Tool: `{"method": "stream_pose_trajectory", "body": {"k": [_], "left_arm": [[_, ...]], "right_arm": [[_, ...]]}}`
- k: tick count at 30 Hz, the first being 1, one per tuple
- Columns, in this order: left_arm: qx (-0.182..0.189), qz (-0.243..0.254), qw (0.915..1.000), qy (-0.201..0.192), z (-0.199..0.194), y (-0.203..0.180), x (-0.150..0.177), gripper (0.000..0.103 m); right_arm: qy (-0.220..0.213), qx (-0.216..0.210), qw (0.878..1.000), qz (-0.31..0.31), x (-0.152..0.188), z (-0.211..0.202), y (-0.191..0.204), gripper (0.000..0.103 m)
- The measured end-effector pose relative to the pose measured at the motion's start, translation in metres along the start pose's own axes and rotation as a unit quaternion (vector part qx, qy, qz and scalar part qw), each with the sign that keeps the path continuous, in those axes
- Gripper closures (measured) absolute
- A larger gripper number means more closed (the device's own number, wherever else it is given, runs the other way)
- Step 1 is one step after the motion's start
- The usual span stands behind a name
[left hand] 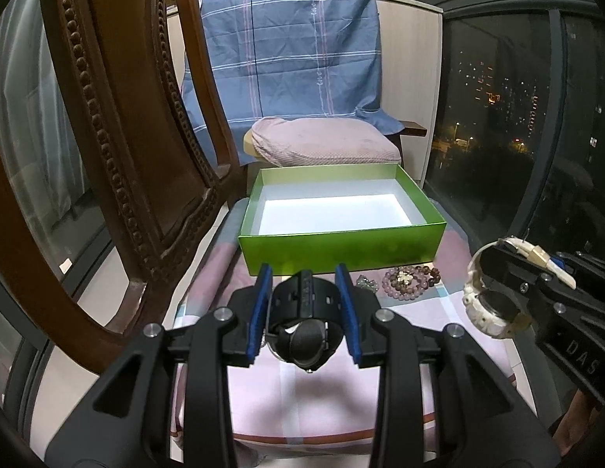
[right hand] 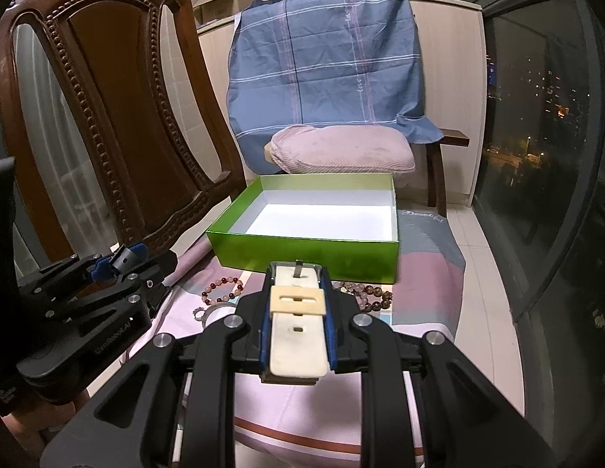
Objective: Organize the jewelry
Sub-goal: 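Lift the black watch with the left tool toward the green box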
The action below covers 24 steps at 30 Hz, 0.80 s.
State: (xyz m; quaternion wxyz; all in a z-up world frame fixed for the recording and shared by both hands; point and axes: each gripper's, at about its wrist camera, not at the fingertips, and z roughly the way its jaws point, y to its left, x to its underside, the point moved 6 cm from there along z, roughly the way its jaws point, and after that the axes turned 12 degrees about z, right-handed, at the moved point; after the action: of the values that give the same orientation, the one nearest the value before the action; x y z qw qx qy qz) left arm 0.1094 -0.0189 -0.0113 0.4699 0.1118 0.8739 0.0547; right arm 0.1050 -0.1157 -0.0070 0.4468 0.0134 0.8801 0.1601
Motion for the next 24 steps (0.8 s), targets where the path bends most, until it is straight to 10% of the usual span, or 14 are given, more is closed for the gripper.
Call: {"method": "stream_pose_trajectory", "body": {"k": [24], "left_arm": [[0.008, -0.006, 0.9999, 0.011, 0.0035, 0.0038, 0.0001, 0.069]], "right_arm": [[0.005, 0.002, 1.0, -0.005, 0.0035, 0.0056, 0.0053, 0.082]]}}
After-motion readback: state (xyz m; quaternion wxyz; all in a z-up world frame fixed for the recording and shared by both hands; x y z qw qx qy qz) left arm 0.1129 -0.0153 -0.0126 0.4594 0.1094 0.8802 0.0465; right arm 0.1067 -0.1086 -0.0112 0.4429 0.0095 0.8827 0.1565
